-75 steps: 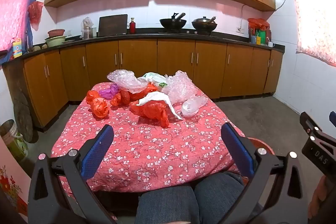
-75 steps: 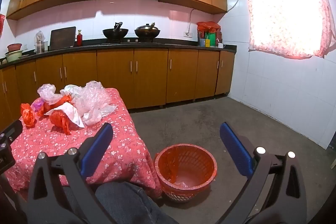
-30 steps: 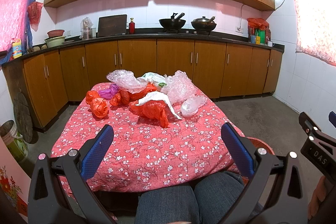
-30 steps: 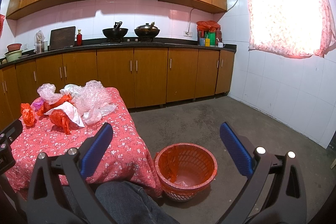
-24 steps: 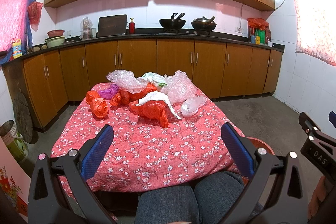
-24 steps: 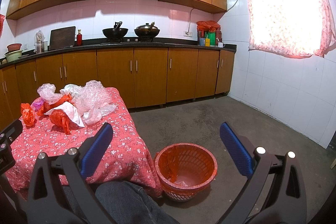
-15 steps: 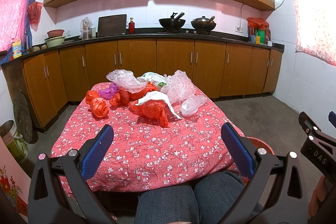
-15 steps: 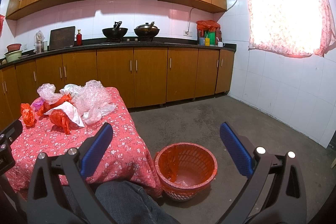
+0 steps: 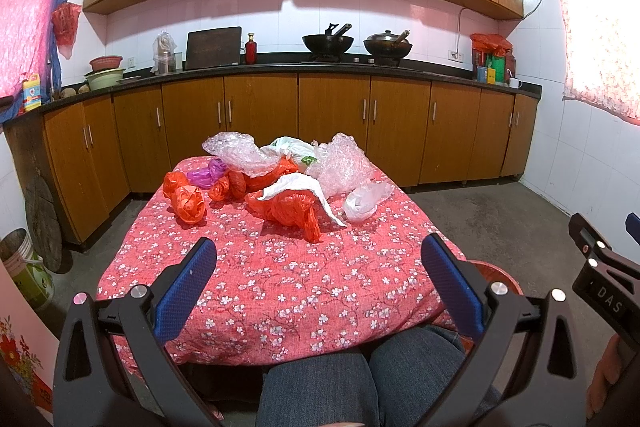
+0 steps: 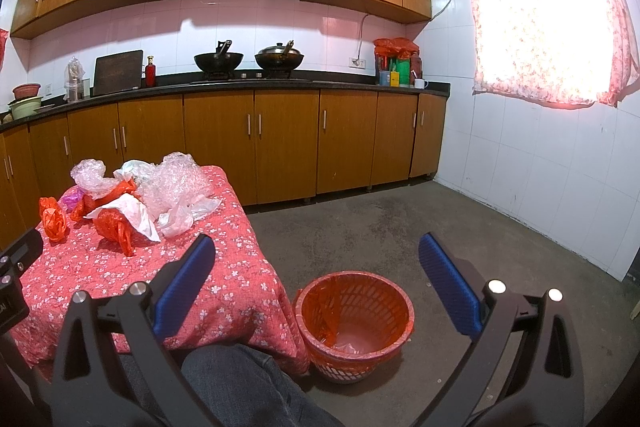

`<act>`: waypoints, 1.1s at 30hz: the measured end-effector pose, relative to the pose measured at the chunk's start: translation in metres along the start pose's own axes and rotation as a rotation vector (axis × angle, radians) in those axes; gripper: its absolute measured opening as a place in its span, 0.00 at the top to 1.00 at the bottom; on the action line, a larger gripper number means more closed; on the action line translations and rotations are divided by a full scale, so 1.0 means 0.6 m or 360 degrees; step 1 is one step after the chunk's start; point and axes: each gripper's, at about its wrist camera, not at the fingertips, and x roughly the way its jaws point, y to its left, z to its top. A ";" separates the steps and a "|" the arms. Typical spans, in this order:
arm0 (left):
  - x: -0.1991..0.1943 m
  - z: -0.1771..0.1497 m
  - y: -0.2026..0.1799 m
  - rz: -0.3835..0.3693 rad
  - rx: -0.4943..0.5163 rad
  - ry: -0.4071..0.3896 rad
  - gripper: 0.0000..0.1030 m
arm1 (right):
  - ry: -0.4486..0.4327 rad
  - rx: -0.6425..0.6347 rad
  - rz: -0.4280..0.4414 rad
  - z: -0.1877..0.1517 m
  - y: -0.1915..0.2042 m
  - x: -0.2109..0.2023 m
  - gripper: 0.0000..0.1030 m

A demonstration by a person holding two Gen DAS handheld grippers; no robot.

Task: Collect trash

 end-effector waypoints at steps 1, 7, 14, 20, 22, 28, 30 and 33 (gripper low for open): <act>0.000 0.000 0.000 0.0000 0.0000 0.0000 0.02 | 0.0000 0.0000 0.0000 0.000 0.000 0.000 0.04; 0.000 -0.001 -0.004 -0.0001 0.0000 0.0001 0.02 | 0.0000 0.0001 0.0000 0.000 0.000 0.001 0.04; 0.000 -0.003 -0.007 -0.0001 0.0000 0.0001 0.02 | 0.0001 0.0002 0.0000 -0.001 -0.001 0.001 0.04; 0.000 -0.004 -0.010 0.0000 0.0000 0.0001 0.02 | 0.0003 0.0004 0.0001 -0.001 -0.003 0.002 0.04; 0.000 -0.005 -0.011 0.0002 0.0000 0.0003 0.02 | 0.0005 0.0004 0.0001 0.000 -0.005 0.003 0.04; 0.007 -0.009 -0.006 0.0031 0.0003 0.0031 0.02 | 0.0039 0.0021 0.0041 -0.002 -0.003 0.025 0.04; 0.014 -0.011 -0.006 0.0042 -0.0009 0.0056 0.02 | 0.0056 0.0028 0.0060 -0.004 0.006 0.032 0.04; 0.034 -0.015 0.005 0.0071 -0.0043 0.0087 0.02 | 0.0063 0.0027 0.0080 0.000 0.012 0.053 0.04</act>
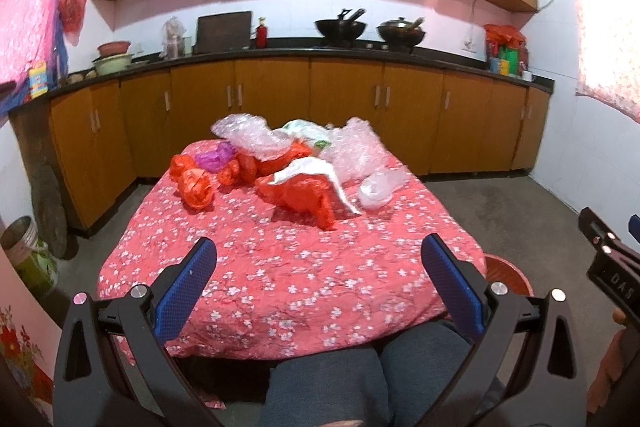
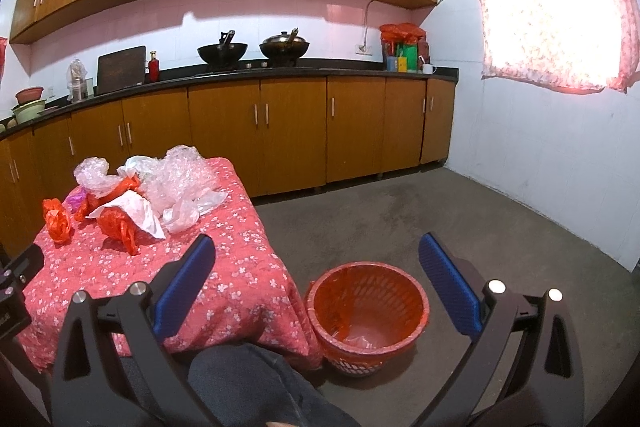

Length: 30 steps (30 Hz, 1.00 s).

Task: Collect trash
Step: 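Grasp the red plastic bag with the left tool while the right tool grasps clear plastic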

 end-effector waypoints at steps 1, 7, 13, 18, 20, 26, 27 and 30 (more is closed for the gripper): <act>0.007 0.002 0.009 0.0025 -0.0014 0.0006 0.02 | 0.0006 0.0001 0.0007 0.001 -0.007 0.011 0.04; 0.050 0.017 0.061 0.0145 -0.0079 0.0027 0.03 | 0.0048 -0.0040 0.0146 0.034 0.051 0.072 0.12; 0.113 0.045 0.147 0.0309 -0.0185 0.0066 0.08 | 0.0182 -0.0063 0.0343 0.067 0.139 0.170 0.24; 0.160 0.066 0.197 0.0448 -0.0165 0.0032 0.08 | 0.0316 -0.0109 0.0435 0.071 0.212 0.261 0.34; 0.183 0.072 0.219 0.0482 -0.0161 0.0031 0.08 | 0.0371 -0.0102 0.0456 0.066 0.235 0.299 0.37; 0.238 0.070 0.268 0.0518 -0.0210 0.0082 0.08 | 0.0551 -0.0092 0.0473 0.045 0.281 0.387 0.44; 0.245 0.070 0.273 0.0517 -0.0223 0.0092 0.08 | 0.0564 -0.0106 0.0464 0.041 0.285 0.397 0.46; 0.265 0.068 0.291 0.0492 -0.0272 0.0133 0.08 | 0.0634 -0.0151 0.0457 0.025 0.300 0.424 0.62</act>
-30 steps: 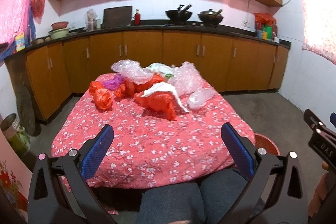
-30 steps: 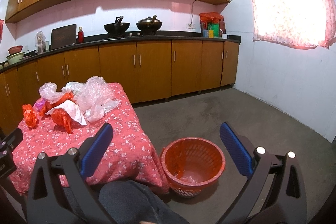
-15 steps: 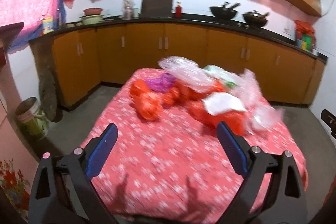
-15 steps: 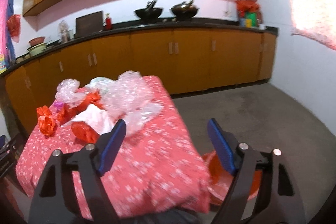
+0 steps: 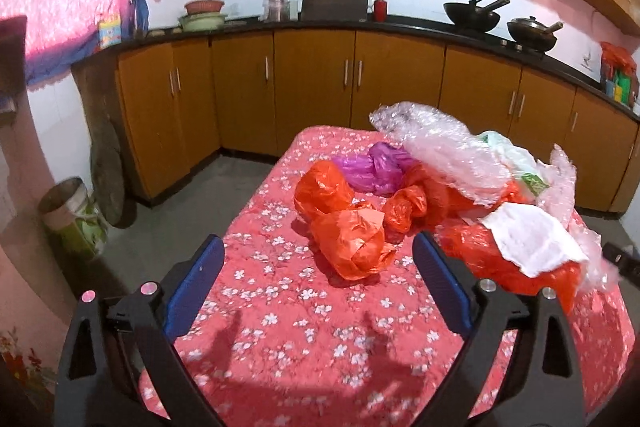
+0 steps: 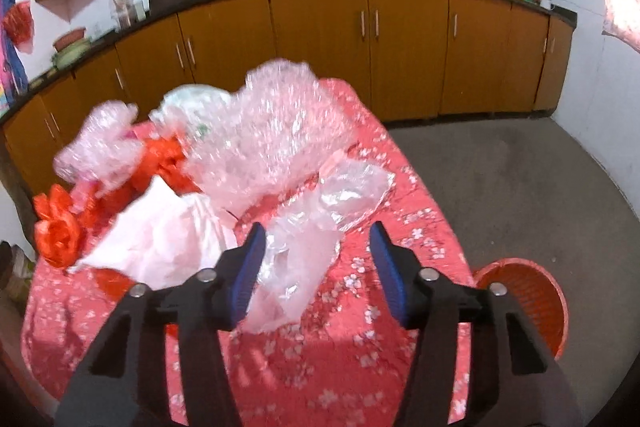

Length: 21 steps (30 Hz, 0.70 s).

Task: Collect trash
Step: 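Grasp the red plastic bag with the left tool while the right tool grasps clear plastic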

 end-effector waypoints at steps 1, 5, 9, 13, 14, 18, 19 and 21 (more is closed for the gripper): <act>0.007 0.001 0.000 -0.0003 -0.0007 0.0015 0.08 | 0.0027 -0.0016 0.0000 0.000 0.003 0.011 0.68; 0.031 0.006 -0.001 -0.0021 -0.0015 0.0049 0.08 | 0.0026 -0.0037 -0.0001 0.000 0.006 0.022 0.93; 0.056 0.012 -0.013 0.0000 0.0024 0.0071 0.13 | -0.0017 -0.0065 0.0007 0.001 0.010 0.016 0.97; 0.080 0.015 -0.020 0.0005 0.0040 0.0124 0.25 | -0.0052 -0.0119 0.0007 0.002 0.020 0.007 0.97; 0.086 0.015 -0.022 0.0010 0.0043 0.0138 0.27 | -0.0056 -0.0122 0.0011 0.002 0.021 0.005 0.97; 0.100 0.014 -0.029 0.0000 0.0052 0.0173 0.38 | -0.0060 -0.0112 0.0015 0.003 0.017 0.001 0.97; 0.102 0.014 -0.031 -0.0007 0.0060 0.0175 0.41 | -0.0060 -0.0110 0.0015 0.003 0.016 0.001 0.97; 0.106 0.014 -0.034 -0.0019 0.0061 0.0187 0.54 | -0.0059 -0.0104 0.0016 0.003 0.014 -0.001 0.97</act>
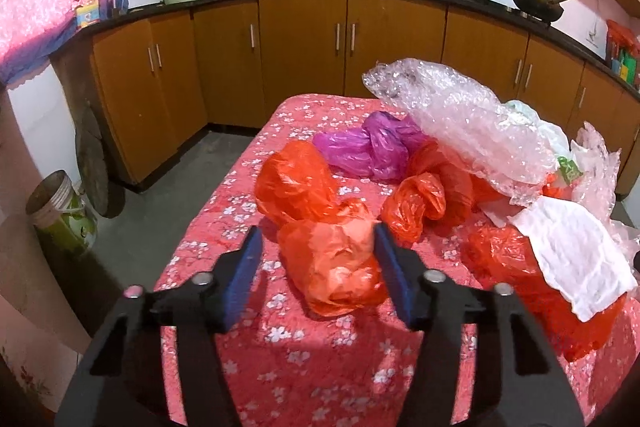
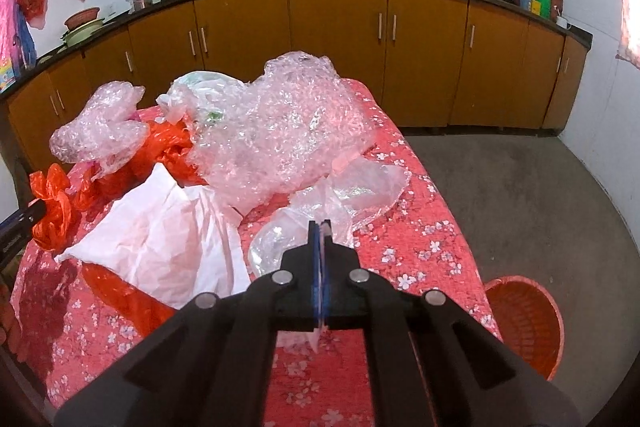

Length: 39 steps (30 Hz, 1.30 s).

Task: Collect trash
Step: 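Grasp the red plastic bag with the left tool while the right tool grasps clear plastic, then carry both bags to the orange basket and open both tools over it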

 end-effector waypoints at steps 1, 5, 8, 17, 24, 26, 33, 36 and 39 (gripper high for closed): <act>0.003 0.001 -0.001 -0.0013 -0.0001 0.0008 0.59 | 0.0000 0.0003 0.0000 0.000 -0.002 -0.001 0.97; 0.004 -0.001 -0.009 -0.0054 0.0039 0.0020 0.76 | -0.0017 0.0005 -0.0004 0.001 -0.008 -0.009 0.97; -0.015 -0.001 -0.009 -0.0103 0.0044 0.0007 0.81 | -0.0050 0.0010 0.0001 0.004 -0.013 -0.022 0.97; -0.106 0.019 -0.016 -0.0210 0.0059 -0.0137 0.81 | -0.0156 0.0032 0.0026 0.019 -0.033 -0.068 0.97; -0.173 0.040 -0.049 -0.0347 0.0096 -0.0236 0.81 | -0.0236 0.0058 0.0018 0.026 -0.057 -0.105 0.97; -0.193 0.044 -0.070 -0.0388 0.0131 -0.0269 0.81 | -0.0262 0.0070 0.0006 0.027 -0.070 -0.117 0.97; -0.237 0.046 -0.156 -0.0575 0.0228 -0.0318 0.81 | -0.0348 0.0096 -0.0086 0.022 -0.125 -0.154 0.97; -0.246 0.040 -0.200 -0.0664 0.0268 -0.0311 0.81 | -0.0366 0.0106 -0.0128 0.019 -0.154 -0.165 0.97; -0.249 0.031 -0.245 -0.0735 0.0312 -0.0293 0.81 | -0.0375 0.0130 -0.0181 0.012 -0.191 -0.177 0.97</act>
